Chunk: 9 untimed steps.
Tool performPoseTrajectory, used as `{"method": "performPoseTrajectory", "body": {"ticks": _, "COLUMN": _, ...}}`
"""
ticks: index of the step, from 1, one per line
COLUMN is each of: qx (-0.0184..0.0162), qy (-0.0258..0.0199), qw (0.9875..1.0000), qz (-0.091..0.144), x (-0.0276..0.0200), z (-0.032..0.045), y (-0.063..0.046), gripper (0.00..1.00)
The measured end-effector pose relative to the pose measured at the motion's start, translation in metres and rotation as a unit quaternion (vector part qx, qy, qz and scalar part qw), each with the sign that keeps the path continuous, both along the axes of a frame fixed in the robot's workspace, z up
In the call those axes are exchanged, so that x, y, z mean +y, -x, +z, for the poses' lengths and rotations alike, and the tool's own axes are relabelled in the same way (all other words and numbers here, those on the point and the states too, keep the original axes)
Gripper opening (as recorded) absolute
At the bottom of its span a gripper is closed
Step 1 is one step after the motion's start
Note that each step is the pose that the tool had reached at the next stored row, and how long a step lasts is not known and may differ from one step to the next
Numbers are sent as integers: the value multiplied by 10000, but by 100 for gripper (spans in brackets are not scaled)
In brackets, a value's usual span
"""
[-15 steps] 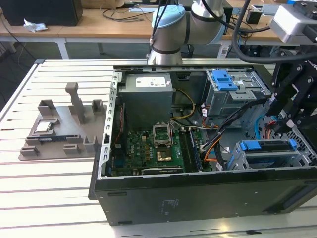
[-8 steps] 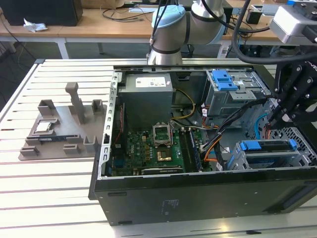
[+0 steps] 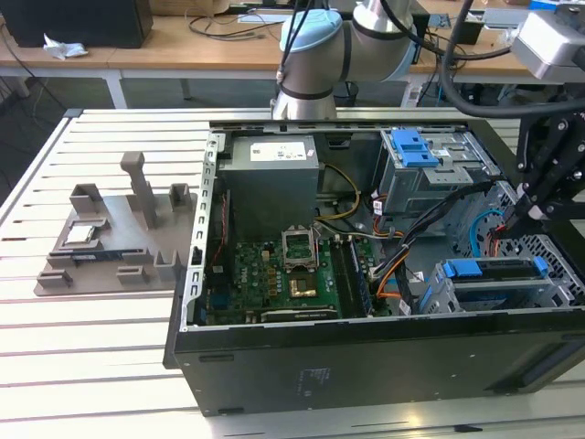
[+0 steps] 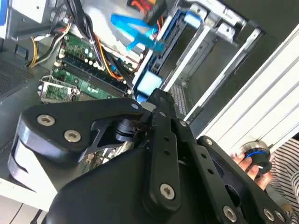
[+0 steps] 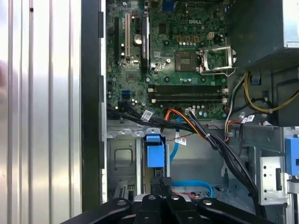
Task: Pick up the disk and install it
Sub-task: 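Insert the disk into the insertion slot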
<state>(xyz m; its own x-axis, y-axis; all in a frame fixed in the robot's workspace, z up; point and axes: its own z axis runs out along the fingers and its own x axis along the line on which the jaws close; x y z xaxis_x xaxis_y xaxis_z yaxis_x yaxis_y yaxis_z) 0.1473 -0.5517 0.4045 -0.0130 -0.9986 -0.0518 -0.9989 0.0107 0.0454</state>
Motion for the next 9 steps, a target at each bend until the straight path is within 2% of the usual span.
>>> {"method": "performPoseTrajectory", "body": {"ticks": 5, "qx": 18, "qy": 1, "qw": 10000, "qz": 0, "x": 87, "z": -24, "y": -265, "gripper": 11}}
{"method": "performPoseTrajectory", "body": {"ticks": 9, "qx": 24, "qy": 10, "qw": 10000, "qz": 1, "x": 127, "z": -68, "y": -398, "gripper": 11}}
